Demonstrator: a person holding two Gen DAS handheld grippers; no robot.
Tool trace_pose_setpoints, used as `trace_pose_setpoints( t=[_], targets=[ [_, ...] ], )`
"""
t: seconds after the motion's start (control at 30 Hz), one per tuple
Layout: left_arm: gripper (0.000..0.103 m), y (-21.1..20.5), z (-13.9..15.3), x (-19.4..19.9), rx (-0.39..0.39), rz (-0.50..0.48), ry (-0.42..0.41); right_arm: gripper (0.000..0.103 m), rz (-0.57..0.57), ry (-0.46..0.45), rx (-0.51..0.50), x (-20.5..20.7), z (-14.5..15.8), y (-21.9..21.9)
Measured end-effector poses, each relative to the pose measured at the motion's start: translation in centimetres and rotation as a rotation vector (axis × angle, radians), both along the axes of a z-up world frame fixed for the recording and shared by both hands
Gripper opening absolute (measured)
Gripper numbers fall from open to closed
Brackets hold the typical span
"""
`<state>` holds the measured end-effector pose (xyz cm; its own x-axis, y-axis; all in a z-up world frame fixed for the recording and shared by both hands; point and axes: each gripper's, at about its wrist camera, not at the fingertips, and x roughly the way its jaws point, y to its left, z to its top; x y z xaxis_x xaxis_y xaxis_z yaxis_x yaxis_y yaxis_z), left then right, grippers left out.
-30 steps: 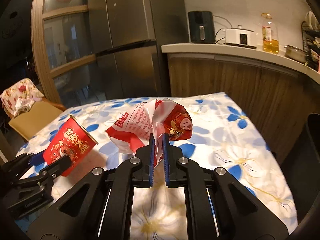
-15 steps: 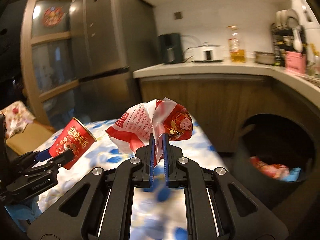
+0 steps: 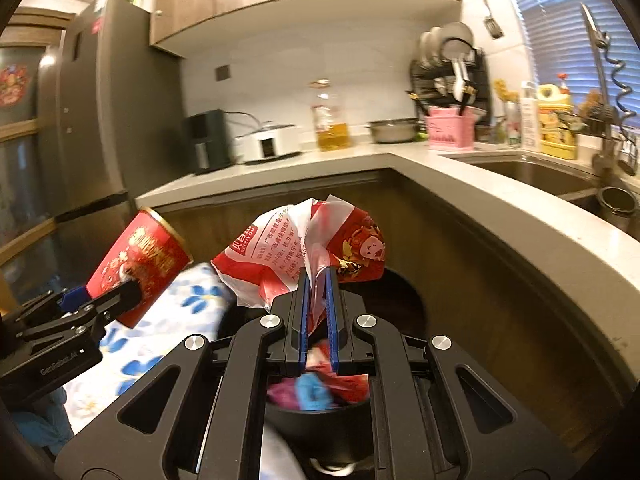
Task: Collect trash
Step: 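Carry the red can and red bag in both tools over the bin, then open both tools to drop the can and bag into the bin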
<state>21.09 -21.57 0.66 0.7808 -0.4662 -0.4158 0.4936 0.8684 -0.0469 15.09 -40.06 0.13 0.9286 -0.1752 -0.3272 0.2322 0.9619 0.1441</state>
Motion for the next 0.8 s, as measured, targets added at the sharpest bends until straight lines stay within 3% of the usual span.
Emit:
trace_pose_setpoints(
  t=[0.23, 0.57, 0.8],
  targets=[
    [0.059, -4.6, -1.8, 1.5, 0.022, -0.061, 0.032, 0.008, -0.035, 0.022, 0.024, 0.9, -1.0, -3.1],
    [0.060, -5.8, -4.3, 2.8, 0.027, -0.094, 0.107, 0.009, -0.018, 0.057, 0.046, 2.4, -2.3, -4.9],
    [0.087, -3.4, -4.1, 2.2, -0.012, -0.025, 0.090, 0.015, -0.005, 0.074, 0.049, 3.0, -2.9, -4.3]
  ],
)
